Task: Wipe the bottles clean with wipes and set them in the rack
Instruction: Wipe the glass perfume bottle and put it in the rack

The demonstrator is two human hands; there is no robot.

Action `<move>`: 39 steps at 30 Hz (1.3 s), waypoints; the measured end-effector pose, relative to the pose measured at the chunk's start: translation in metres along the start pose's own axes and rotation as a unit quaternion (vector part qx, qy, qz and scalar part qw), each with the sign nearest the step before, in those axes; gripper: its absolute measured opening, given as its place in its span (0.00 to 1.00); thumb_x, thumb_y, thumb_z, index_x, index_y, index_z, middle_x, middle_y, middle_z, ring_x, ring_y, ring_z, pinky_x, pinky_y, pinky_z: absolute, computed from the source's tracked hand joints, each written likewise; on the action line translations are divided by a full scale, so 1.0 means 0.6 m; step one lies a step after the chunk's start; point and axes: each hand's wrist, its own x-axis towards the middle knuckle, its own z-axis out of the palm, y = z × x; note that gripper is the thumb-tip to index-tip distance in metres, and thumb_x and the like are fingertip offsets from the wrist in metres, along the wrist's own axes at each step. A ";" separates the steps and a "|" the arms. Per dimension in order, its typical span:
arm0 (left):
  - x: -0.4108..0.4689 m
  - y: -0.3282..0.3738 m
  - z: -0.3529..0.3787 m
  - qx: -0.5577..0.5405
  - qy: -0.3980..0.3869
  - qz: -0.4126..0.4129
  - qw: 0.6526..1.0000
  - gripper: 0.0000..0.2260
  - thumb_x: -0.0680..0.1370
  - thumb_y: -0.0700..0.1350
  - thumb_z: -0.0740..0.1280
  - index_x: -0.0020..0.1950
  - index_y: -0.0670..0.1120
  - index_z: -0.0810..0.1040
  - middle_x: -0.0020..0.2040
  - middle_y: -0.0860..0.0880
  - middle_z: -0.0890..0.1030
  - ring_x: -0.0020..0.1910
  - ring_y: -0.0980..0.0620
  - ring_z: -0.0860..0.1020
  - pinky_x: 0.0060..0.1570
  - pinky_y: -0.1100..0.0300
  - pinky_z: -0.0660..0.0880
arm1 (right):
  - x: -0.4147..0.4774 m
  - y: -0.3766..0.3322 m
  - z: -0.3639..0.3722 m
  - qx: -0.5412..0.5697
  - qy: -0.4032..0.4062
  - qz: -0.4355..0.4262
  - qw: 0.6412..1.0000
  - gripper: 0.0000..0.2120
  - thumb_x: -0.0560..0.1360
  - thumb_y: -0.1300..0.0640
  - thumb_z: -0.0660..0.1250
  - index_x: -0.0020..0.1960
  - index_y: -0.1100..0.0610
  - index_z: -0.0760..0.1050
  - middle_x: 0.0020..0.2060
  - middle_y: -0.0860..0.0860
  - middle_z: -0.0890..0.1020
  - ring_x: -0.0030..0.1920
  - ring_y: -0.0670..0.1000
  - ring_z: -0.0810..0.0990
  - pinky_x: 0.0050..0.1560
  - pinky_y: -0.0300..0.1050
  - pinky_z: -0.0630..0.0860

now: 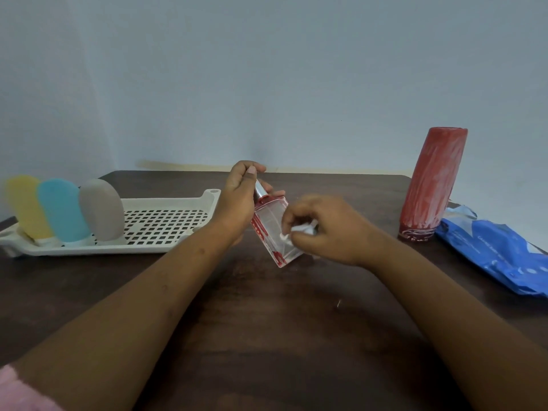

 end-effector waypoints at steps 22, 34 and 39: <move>-0.002 0.000 0.001 0.020 0.013 -0.001 1.000 0.10 0.84 0.45 0.52 0.53 0.47 0.73 0.37 0.47 0.77 0.40 0.49 0.84 0.47 0.55 0.80 | -0.007 0.021 -0.029 0.002 -0.078 0.059 0.995 0.08 0.68 0.61 0.71 0.39 0.48 0.82 0.38 0.41 0.81 0.41 0.40 0.77 0.38 0.30 0.69; -0.004 0.005 0.002 0.044 0.018 0.001 0.999 0.10 0.84 0.45 0.52 0.57 0.46 0.72 0.39 0.46 0.78 0.42 0.48 0.84 0.49 0.52 0.80 | -0.008 0.063 -0.010 -0.080 -0.041 0.141 0.986 0.07 0.71 0.62 0.66 0.41 0.51 0.77 0.41 0.47 0.79 0.41 0.45 0.75 0.38 0.38 0.69; -0.012 0.012 0.006 0.040 0.001 0.015 0.999 0.10 0.84 0.47 0.53 0.56 0.47 0.72 0.40 0.46 0.78 0.42 0.49 0.84 0.46 0.56 0.81 | -0.009 0.069 -0.002 -0.041 0.014 0.160 0.986 0.07 0.73 0.61 0.66 0.49 0.55 0.79 0.43 0.48 0.79 0.43 0.47 0.76 0.38 0.32 0.68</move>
